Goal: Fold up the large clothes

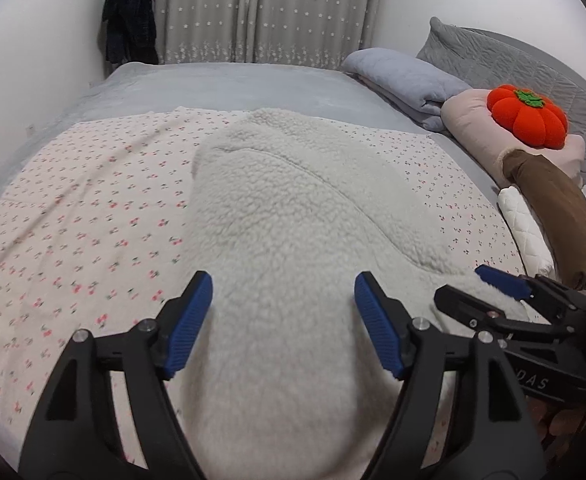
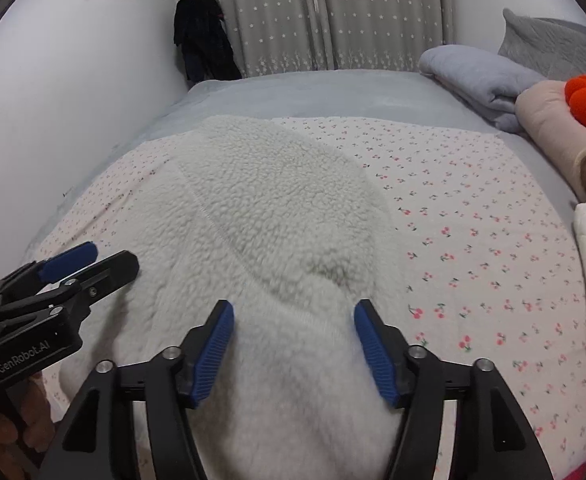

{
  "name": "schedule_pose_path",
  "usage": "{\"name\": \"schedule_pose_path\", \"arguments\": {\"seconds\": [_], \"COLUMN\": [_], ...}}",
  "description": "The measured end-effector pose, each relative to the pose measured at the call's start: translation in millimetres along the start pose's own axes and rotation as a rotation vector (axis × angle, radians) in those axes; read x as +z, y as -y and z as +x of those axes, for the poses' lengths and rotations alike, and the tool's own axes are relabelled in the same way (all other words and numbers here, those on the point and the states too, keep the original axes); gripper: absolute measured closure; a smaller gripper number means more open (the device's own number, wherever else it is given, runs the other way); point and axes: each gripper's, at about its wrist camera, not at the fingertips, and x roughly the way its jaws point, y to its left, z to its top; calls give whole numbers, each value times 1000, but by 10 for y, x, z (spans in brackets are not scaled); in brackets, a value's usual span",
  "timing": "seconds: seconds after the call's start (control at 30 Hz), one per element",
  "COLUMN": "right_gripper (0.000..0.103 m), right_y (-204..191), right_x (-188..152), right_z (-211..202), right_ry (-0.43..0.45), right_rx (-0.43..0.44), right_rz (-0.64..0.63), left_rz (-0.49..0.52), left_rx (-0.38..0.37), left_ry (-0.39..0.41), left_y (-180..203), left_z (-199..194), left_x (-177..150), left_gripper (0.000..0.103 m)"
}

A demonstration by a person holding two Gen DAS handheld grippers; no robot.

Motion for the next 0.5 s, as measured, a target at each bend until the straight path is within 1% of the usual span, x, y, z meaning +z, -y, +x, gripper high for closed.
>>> {"name": "schedule_pose_path", "arguments": {"seconds": [0.17, 0.2, 0.3, 0.37, 0.4, 0.47, 0.5], "right_gripper": [28, 26, 21, 20, 20, 20, 19], "right_y": [-69, -98, -76, -57, -52, -59, -57], "right_x": [-136, -150, -263, -335, -384, -480, -517], "right_z": [-312, -388, -530, -597, -641, -739, -774], "right_ry": [27, 29, 23, 11, 7, 6, 7], "right_rx": [-37, -44, -50, -55, -59, -76, -85], "right_rz": [-16, -14, 9, 24, 24, 14, 11], "left_rz": [-16, -19, -34, -44, -48, -48, -45], "left_rx": [59, 70, 91, 107, 114, 144, 163], "left_ry": [-15, -18, -40, -55, -59, -69, -70], "left_y": [-2, -8, -4, 4, 9, 27, 41], "left_z": [-289, -343, -477, -568, -600, -670, -703], "left_x": [-137, -174, -269, -358, -399, -496, -541], "left_gripper": [19, 18, 16, 14, 10, 6, 5]}}
